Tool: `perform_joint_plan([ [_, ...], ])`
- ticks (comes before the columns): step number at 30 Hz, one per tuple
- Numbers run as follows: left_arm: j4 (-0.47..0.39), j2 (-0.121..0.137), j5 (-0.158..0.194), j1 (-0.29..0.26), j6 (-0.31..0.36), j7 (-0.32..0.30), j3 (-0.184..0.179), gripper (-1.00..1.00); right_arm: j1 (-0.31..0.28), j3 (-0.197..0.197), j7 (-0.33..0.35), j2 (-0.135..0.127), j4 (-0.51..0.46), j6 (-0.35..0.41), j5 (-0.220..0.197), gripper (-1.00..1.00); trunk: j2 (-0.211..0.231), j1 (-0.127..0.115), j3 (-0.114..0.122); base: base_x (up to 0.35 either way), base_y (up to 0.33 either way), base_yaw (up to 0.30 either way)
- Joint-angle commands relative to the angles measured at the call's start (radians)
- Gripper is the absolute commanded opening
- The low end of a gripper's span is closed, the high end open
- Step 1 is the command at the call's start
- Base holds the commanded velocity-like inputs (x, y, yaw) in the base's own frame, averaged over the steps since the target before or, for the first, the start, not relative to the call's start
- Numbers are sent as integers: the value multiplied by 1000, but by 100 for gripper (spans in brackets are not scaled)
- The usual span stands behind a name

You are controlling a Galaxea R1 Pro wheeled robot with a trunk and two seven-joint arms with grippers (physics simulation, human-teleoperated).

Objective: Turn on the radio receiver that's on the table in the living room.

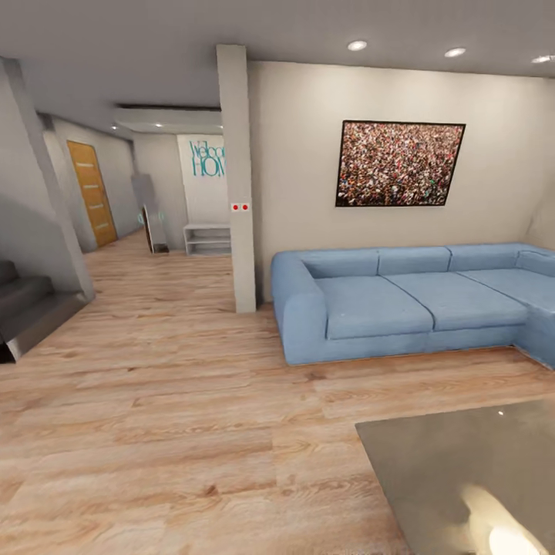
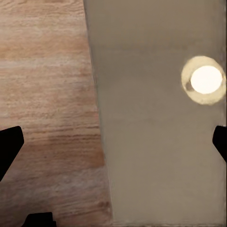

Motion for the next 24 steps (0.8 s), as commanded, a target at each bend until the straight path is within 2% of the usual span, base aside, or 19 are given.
perform_joint_plan([
  [1,0,0,0,0,0,0,0,100,0,0,0,0,0,0,0,100,0,0,0,0,0,-276],
  [24,0,0,0,0,0,0,0,100,0,-1,0,0,0,0,0,100,0,0,0,0,0,-276],
])
